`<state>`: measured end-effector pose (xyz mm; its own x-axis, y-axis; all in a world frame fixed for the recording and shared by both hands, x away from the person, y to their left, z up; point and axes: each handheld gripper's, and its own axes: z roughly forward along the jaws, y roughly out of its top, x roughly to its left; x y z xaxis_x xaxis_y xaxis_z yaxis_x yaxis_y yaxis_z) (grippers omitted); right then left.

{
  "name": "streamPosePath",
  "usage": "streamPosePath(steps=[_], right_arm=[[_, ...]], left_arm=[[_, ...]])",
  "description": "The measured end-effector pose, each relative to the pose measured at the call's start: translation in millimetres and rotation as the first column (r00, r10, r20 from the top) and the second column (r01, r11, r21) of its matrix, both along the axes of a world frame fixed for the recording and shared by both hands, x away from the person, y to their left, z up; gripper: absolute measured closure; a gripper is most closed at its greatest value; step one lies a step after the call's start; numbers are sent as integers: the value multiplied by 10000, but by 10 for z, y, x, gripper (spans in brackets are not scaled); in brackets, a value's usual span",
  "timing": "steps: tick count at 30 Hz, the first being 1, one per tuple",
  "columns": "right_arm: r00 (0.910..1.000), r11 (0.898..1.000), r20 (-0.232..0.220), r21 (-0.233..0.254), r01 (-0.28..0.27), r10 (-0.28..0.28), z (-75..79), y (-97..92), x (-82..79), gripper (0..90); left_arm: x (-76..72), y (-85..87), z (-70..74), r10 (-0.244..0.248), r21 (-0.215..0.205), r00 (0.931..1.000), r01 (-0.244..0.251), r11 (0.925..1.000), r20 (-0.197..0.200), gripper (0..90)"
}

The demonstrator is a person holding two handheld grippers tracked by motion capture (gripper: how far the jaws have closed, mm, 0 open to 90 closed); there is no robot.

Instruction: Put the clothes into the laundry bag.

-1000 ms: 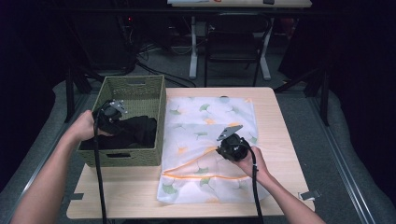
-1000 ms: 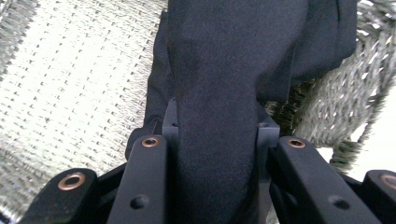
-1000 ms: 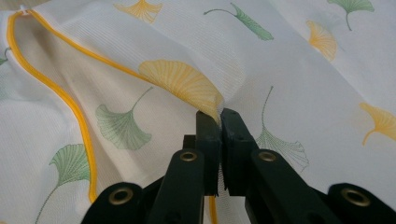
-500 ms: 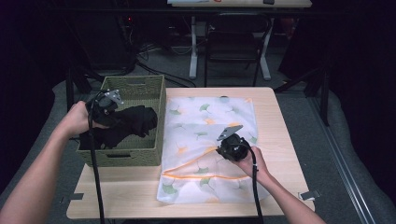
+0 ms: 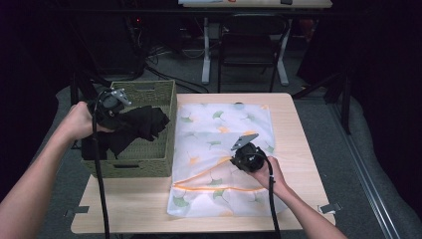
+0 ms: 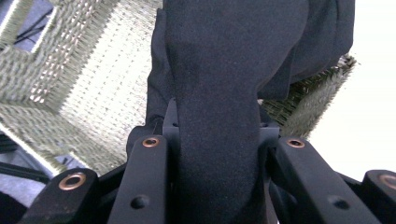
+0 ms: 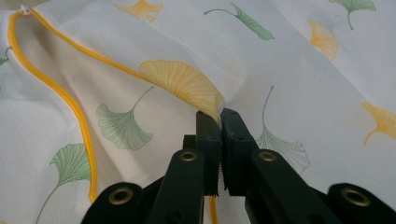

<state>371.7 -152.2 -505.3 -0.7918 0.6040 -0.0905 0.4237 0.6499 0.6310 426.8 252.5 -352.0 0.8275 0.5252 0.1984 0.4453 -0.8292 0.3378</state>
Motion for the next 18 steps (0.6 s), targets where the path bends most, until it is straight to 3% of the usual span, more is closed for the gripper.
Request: streamPosePath(steps=[6, 11, 18], right_arm=[[10000, 10000, -4, 9, -7, 7, -1, 2, -1, 870], [9999, 9999, 60, -46, -92, 93, -5, 7, 4, 869], [10000, 10000, 23, -54, -61, 61, -11, 6, 2, 871]], left_arm=[[-83, -72, 155, -61, 294, 9999, 64, 9995, -97, 683], [-134, -130, 252, -36, 227, 9996, 42, 9997, -267, 683], [-263, -327, 406, -495, 343, 9969, 517, 9981, -618, 683]])
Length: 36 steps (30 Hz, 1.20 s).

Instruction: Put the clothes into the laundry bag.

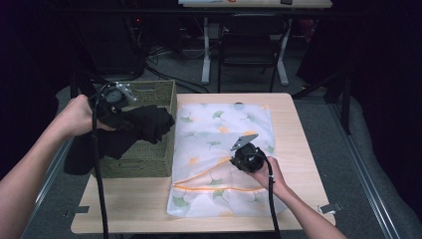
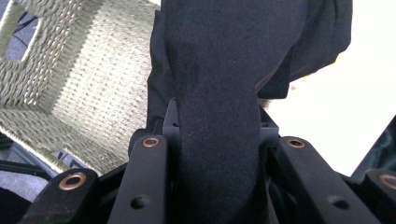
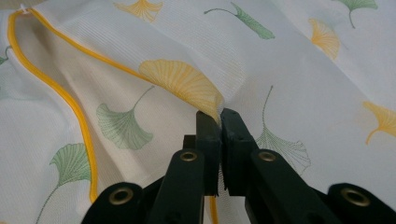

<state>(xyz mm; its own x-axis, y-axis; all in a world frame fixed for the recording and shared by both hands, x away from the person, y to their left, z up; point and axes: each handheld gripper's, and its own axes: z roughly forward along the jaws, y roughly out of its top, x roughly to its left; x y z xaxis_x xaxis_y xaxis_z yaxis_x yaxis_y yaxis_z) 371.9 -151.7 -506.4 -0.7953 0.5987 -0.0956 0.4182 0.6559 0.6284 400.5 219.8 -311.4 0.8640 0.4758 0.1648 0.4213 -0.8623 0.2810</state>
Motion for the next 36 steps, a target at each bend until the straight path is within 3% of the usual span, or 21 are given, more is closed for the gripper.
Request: streamPosePath(steps=[11, 12, 17, 23, 25, 26, 29, 36], right_arm=[[9999, 9999, 90, 1, 106, -106, -1, 9, 3, 875], [9999, 9999, 96, 10, 117, -117, -1, 11, 3, 875], [9999, 9999, 83, 60, 150, -151, 1, 9, 1, 875], [9997, 9997, 64, 79, 231, -231, 1, 12, -1, 877], [9997, 9997, 63, 117, 235, -235, 0, 10, 0, 877], [9995, 9995, 58, 144, 296, -296, 2, 9, -5, 877], [9995, 9994, 50, 156, 312, -313, 5, 12, -8, 877], [9994, 9993, 96, 135, 335, -337, 8, 18, -8, 877]], left_arm=[[-158, -233, 74, -517, -226, 9978, 508, 9985, -425, 684], [-191, -283, 76, -616, -463, 9966, 591, 9972, -551, 683], [-252, -393, 51, -906, -756, 9917, 838, 9936, -917, 683], [-324, -535, -76, -1233, -710, 9835, 1147, 9909, -1326, 683], [-338, -579, -149, -1361, -805, 9795, 1252, 9889, -1485, 683], [-369, -635, -231, -1537, -783, 9742, 1424, 9867, -1651, 683], [-396, -685, -290, -1616, -757, 9717, 1505, 9857, -1722, 682], [-467, -848, -486, -1982, -1048, 9581, 1797, 9781, -2069, 682]])
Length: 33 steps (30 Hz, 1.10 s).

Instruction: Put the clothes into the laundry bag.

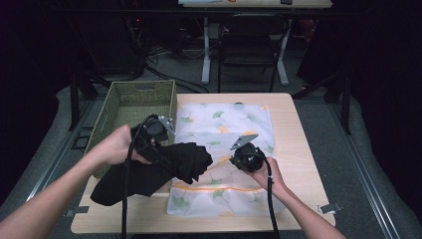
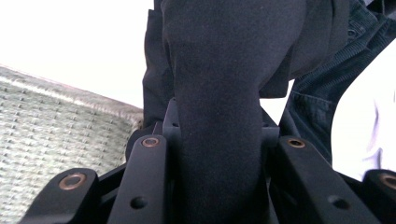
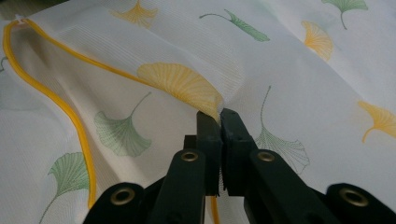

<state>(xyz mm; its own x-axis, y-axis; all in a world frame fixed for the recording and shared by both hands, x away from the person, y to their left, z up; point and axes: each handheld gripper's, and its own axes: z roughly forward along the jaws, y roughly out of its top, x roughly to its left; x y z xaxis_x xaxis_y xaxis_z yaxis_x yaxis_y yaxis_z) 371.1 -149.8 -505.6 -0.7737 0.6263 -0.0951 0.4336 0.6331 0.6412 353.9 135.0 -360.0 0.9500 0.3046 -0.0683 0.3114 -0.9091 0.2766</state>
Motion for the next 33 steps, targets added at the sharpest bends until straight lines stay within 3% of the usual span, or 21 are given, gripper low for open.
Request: streamPosePath(steps=[12, 27, 33], right_arm=[[9999, 9999, 62, 87, 85, -85, 12, 1, -8, 878], [10000, 9999, 36, 81, 89, -89, 24, 15, -15, 880], [9998, 9997, 17, 145, 184, -184, 31, 30, -23, 880]], left_arm=[[-56, -187, -310, -165, -661, 9992, 141, 9977, -354, 679], [-46, -256, -673, 6, -694, 9991, -36, 9976, -434, 677], [-60, -328, -965, -92, -516, 9978, 58, 9986, -660, 676]])
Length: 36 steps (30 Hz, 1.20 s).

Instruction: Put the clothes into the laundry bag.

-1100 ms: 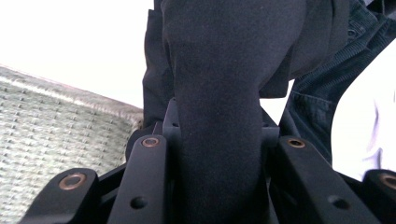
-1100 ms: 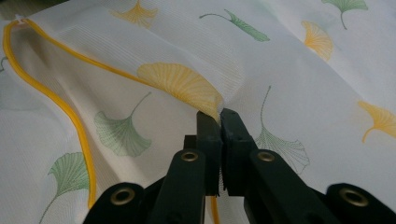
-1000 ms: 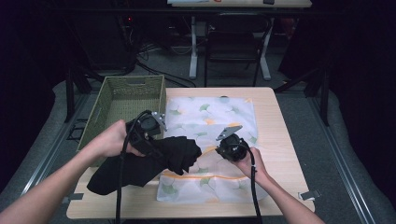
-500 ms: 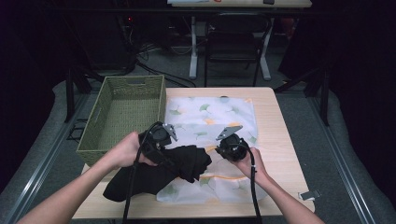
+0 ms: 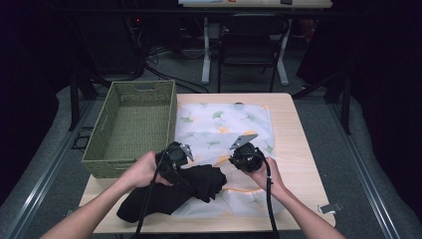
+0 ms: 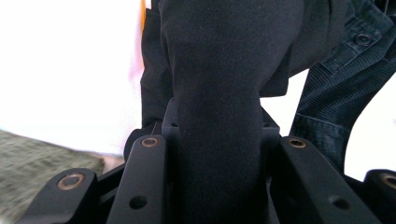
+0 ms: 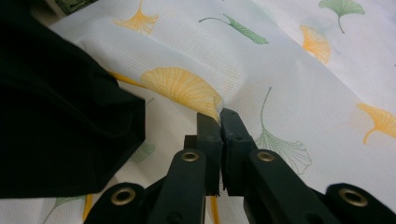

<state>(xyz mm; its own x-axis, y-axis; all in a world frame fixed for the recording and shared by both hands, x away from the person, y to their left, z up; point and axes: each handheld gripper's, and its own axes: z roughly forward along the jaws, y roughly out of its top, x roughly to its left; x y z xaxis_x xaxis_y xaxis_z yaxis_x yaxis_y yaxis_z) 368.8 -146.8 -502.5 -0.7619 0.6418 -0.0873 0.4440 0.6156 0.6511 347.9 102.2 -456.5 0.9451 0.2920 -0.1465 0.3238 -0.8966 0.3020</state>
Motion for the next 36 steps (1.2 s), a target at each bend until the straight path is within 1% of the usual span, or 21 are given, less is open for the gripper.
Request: streamPosePath(steps=[4, 5, 7, 8, 10, 11, 13, 14, 16, 19, 21, 23, 24, 25, 27, 28, 29, 30, 31, 34, 36], right_arm=[[10000, 9999, -7, 114, -30, 30, 10, -4, -2, 879], [10000, 9999, -2, 122, -44, 45, 14, -4, -4, 879], [10000, 9999, 5, 150, -29, 29, 18, -3, -7, 880], [10000, 9998, -11, 219, -26, 26, 35, 0, -16, 879], [10000, 9996, -2, 273, -53, 53, 43, 0, -19, 880], [10000, 9995, 34, 287, -91, 90, 58, 3, -29, 880], [9999, 9994, 36, 319, -141, 140, 67, 9, -36, 879], [9999, 9994, 36, 319, -141, 140, 67, 9, -36, 879], [9998, 9993, 39, 332, -181, 180, 76, 18, -47, 880], [9998, 9992, 16, 362, -195, 195, 80, 30, -56, 879], [9997, 9991, 33, 356, -237, 236, 81, 32, -57, 879], [9997, 9990, 15, 371, -230, 230, 83, 35, -62, 879], [9997, 9990, 5, 366, -239, 239, 81, 36, -62, 879], [9998, 9991, -8, 370, -220, 221, 80, 36, -63, 879], [9998, 9991, -22, 369, -221, 221, 76, 34, -60, 879], [9998, 9990, -18, 383, -220, 220, 77, 32, -60, 879], [9998, 9990, -40, 393, -200, 201, 79, 30, -62, 879], [9997, 9990, -32, 391, -222, 224, 80, 27, -61, 879], [9997, 9990, -24, 385, -228, 229, 81, 24, -61, 879], [9997, 9989, 36, 399, -255, 254, 84, 15, -59, 879], [9997, 9988, -6, 431, -229, 229, 84, 13, -62, 879]], left_arm=[[7, -30, -103, 109, -112, 9999, -109, 9999, 25, 675], [8, -35, -121, 186, -199, 9998, -187, 9996, -35, 675], [11, -44, -149, 236, -228, 9997, -236, 9995, 13, 674], [10, -62, -199, 360, -204, 9993, -357, 9992, 129, 674], [10, -65, -220, 437, -237, 9990, -435, 9988, 103, 674], [13, -81, -284, 558, -244, 9983, -554, 9982, 143, 674], [21, -86, -339, 689, -254, 9975, -686, 9973, 126, 673], [21, -86, -339, 689, -254, 9975, -686, 9973, 126, 673], [35, -87, -405, 962, -342, 9953, -957, 9948, 127, 672], [38, -91, -455, 1152, -394, 9930, -1141, 9927, 272, 669], [37, -89, -492, 1321, -558, 9907, -1301, 9899, 339, 664], [23, -86, -519, 1332, -648, 9896, -1297, 9894, 533, 656], [17, -82, -529, 1385, -704, 9886, -1343, 9884, 593, 645], [11, -80, -534, 1318, -687, 9891, -1274, 9895, 649, 632], [1, -70, -540, 1133, -834, 9908, -1071, 9907, 746, 588], [1, -63, -547, 1153, -874, 9908, -1090, 9902, 710, 555], [2, -55, -551, 1128, -876, 9911, -1066, 9904, 700, 487], [0, -49, -556, 1148, -830, 9912, -1092, 9906, 663, 427], [-11, -42, -558, 1131, -754, 9909, -1077, 9913, 727, 387], [-32, -22, -541, 1077, -698, 9907, -1020, 9923, 834, 318], [-57, 0, -516, 976, -686, 9915, -919, 9934, 857, 302]])
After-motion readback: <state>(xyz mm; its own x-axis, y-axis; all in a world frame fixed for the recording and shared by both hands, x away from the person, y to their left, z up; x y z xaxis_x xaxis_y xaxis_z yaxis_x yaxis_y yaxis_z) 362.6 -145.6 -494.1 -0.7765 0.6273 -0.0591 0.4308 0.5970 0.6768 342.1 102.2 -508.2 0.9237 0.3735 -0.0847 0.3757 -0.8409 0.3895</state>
